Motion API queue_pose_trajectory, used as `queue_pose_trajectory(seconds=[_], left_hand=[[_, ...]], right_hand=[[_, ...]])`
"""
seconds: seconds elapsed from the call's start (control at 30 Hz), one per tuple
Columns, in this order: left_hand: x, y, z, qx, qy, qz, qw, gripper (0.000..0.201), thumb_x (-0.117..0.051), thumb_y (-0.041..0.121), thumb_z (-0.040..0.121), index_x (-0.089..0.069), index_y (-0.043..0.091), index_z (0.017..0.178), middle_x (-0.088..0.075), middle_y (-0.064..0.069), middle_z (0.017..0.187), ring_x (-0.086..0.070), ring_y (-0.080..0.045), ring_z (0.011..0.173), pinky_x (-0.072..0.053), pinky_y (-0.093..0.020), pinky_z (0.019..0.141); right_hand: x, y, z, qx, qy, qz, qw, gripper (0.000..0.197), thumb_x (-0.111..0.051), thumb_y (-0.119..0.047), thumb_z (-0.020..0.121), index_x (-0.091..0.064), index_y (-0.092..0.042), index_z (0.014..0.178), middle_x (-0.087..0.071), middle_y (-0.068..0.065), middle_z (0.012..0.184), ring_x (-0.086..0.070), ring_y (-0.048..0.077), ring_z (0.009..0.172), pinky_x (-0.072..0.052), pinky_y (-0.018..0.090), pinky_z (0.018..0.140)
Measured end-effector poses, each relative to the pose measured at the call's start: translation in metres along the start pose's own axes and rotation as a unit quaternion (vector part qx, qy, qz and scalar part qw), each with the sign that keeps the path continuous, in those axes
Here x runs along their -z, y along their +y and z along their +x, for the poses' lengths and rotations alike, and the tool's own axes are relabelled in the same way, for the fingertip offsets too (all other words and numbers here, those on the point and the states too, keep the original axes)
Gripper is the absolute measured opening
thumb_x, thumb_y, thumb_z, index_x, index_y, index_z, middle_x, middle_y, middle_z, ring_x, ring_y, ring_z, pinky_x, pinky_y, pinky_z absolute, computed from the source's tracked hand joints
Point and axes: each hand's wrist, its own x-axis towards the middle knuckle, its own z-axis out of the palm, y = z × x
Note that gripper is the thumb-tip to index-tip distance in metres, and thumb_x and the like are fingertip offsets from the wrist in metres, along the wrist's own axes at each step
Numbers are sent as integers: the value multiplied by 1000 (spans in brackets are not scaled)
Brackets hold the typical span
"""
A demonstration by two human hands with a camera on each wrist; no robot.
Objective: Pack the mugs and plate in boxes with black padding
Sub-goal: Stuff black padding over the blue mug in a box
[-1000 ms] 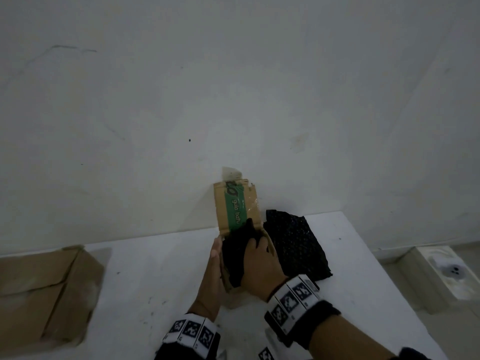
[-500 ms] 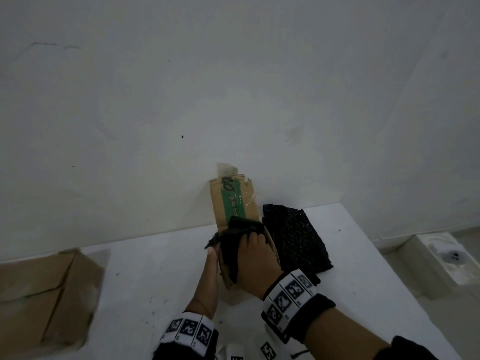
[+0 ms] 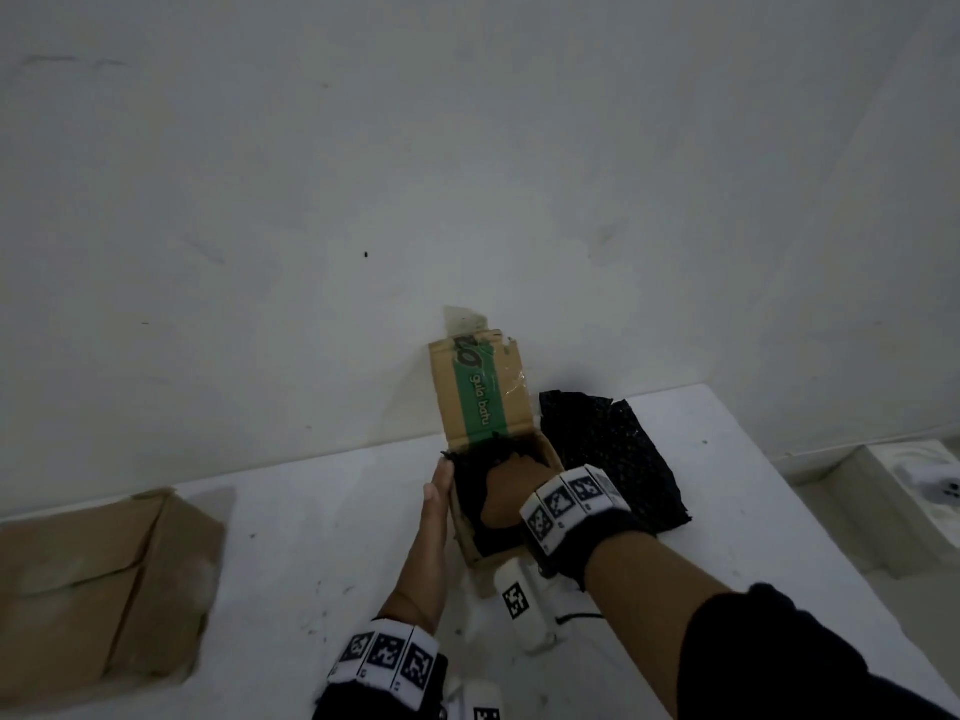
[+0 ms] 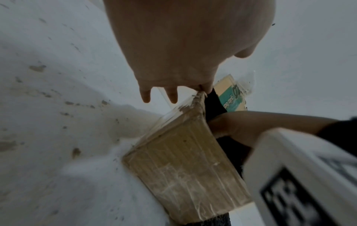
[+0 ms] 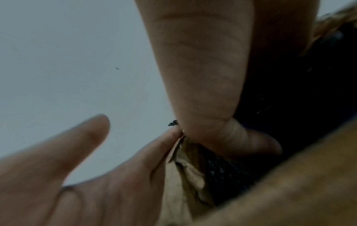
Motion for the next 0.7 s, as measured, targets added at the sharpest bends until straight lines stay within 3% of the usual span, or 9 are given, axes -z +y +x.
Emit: queue_pose_trajectory(seconds=[0.07,0.2,0.27,0.43,0.6,0.7], left_hand=[[0,-6,2,-10,-19,-24,999,44,-12,53,93,-24,48,135,-21,27,148,-17,5,136,-14,-22,112],[-1,-4,2,4,-23,-10,1000,47,-7,45,97,-19,41,142,-17,26,144,-13,11,129,-15,-19,106],[-1,-4,3,0,-26,-8,1000,50,-6,44,97,-18,36,145,-18,25,144,-14,11,127,-15,-17,104],[-3,-6,3,-3,-17,-21,1000,49,-5,39,99,-16,32,146,-18,23,144,-16,13,126,-16,-11,101],[-1,-8,6,-8,-25,-19,999,49,-5,36,99,-16,30,146,-18,17,150,-17,11,125,-19,-12,100],[-1,-8,7,-12,-27,-12,999,53,-9,47,96,-15,31,146,-15,17,152,-19,12,125,-25,-3,94]], right_hand=[[-1,5,-7,28,17,-2,999,36,-50,-21,91,-53,-1,121,-54,17,125,-54,30,113,-45,35,97],[-21,15,-17,76,216,-16,973,30,-52,-12,84,-54,-6,114,-51,14,119,-50,29,110,-38,37,102],[-30,19,-17,96,256,6,962,36,-52,-9,84,-50,-9,120,-49,11,123,-47,27,113,-40,34,100],[-28,29,-4,144,219,-23,965,35,-56,-20,86,-55,-14,121,-48,9,125,-43,28,115,-36,38,99],[-28,24,-2,165,263,-1,951,25,-57,-33,86,-68,-37,108,-53,2,124,-45,29,110,-34,42,98],[-25,23,-1,158,242,-16,957,25,-55,-40,86,-66,-42,109,-51,-1,126,-43,27,113,-32,40,100]])
